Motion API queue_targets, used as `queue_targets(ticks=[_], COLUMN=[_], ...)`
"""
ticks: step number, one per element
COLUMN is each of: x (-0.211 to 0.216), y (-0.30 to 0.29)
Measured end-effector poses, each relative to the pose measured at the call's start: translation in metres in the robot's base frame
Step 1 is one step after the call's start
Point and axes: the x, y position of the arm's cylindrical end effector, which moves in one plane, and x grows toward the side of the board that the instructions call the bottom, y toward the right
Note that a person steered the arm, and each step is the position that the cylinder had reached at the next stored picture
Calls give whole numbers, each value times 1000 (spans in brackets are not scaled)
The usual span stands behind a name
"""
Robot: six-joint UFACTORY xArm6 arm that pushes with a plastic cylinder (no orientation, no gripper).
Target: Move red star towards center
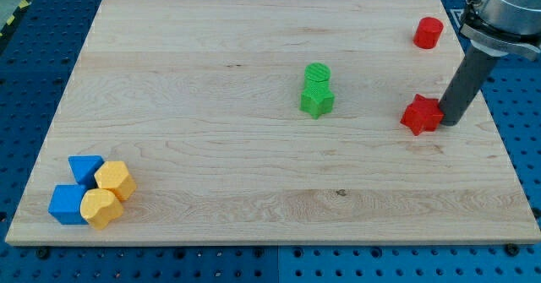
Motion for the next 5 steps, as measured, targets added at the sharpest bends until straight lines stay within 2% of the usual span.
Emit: queue_targets(ticks=[1,2,3,5], x=[25,25,-9,-4], y=[1,1,-7,3])
